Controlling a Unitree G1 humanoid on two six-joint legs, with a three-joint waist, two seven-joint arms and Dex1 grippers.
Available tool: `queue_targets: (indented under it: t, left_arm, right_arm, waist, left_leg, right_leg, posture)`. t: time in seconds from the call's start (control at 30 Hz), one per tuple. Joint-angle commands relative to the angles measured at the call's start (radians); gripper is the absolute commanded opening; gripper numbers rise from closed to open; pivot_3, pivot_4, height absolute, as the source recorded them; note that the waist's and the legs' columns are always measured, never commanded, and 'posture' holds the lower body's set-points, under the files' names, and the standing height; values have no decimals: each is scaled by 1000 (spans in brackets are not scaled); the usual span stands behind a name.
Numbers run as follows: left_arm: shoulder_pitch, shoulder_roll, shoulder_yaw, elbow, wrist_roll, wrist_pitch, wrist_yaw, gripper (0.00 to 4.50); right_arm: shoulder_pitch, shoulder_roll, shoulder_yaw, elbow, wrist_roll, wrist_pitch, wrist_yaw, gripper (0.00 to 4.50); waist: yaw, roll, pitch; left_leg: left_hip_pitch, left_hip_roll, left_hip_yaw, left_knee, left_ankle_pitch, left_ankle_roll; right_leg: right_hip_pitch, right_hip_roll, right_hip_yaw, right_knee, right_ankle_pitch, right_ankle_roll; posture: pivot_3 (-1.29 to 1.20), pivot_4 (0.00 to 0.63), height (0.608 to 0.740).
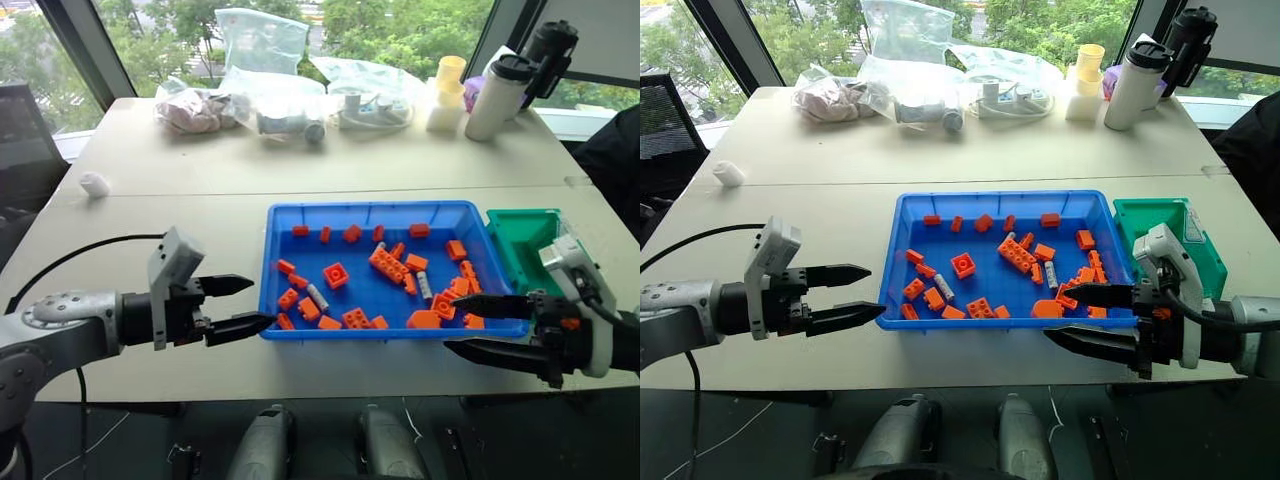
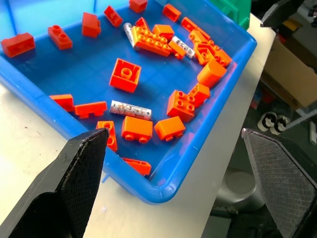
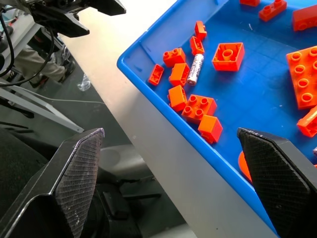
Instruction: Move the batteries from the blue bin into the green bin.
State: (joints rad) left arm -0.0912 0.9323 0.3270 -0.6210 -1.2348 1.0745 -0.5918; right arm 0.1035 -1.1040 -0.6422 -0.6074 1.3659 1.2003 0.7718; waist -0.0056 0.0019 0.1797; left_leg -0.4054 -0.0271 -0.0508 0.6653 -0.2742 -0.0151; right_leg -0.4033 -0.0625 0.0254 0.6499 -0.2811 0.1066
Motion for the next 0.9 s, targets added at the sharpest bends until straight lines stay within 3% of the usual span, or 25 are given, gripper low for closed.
queue_targets:
  t: [0.03,0.7,0.9]
  left_arm:
    - [-11,3,9,-11,8,-33,-4,4500]
    - [-44,19,-23,14,73,-64,-43,4500]
    - [-57,43,-42,47,159,-93,-93,4500]
  right_arm:
    - [-4,-15,-8,6,-16,-25,20,4450]
    - [-9,-13,-3,-2,23,-44,-41,4450]
    - [-19,-11,-1,8,18,-52,-51,4450]
  waist:
    - [0,0,0]
    - [-2,0,0]
    - [-2,0,0]
  left_leg:
    - [0,0,0,0,0,0]
    - [0,0,0,0,0,0]
    - [0,0,0,0,0,0]
  right_leg:
    - [0,0,0,0,0,0]
    - [0,0,0,0,0,0]
    - [0,0,0,0,0,0]
  posture:
    - [0,150,740]
    - [0,150,740]
    - [0,150,740]
